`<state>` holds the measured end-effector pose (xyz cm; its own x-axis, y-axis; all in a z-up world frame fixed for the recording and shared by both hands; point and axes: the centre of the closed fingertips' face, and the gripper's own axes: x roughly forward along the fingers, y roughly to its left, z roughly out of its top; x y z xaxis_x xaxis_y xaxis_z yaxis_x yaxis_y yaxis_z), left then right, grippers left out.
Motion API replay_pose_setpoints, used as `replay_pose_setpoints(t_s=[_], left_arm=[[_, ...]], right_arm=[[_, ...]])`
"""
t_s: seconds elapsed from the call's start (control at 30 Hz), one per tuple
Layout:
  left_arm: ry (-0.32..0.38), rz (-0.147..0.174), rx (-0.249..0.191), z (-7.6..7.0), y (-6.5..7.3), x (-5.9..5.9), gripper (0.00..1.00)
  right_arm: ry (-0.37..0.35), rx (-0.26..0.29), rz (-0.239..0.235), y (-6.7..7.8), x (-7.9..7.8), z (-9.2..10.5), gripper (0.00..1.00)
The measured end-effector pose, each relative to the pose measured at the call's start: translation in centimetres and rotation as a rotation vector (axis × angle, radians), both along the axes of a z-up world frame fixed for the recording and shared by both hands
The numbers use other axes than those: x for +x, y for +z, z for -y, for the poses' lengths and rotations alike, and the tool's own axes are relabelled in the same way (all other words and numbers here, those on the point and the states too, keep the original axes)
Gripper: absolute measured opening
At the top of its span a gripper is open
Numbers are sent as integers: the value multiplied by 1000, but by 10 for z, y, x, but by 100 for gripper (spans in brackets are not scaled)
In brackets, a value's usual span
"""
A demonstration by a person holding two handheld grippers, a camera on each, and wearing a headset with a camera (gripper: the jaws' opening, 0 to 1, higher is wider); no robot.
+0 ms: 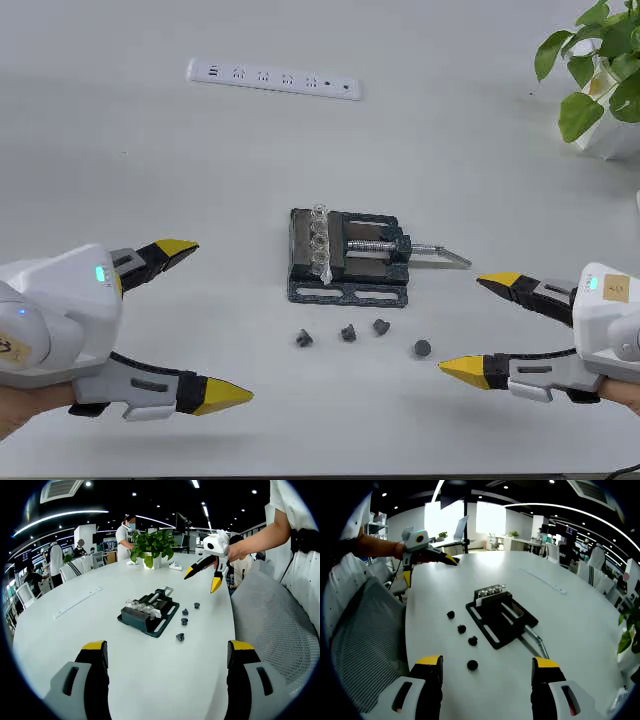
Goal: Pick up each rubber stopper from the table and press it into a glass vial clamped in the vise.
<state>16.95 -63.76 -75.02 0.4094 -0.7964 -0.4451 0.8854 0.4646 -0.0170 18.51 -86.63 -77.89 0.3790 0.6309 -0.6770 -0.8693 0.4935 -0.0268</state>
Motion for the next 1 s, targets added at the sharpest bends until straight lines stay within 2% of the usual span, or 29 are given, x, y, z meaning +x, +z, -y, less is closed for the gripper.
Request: replay_pose_setpoints(t_s=[1.0], left_arm=[[-14, -9, 3, 4, -1, 3, 99]], right_arm=[[-3, -1, -5, 0, 4, 1, 70]])
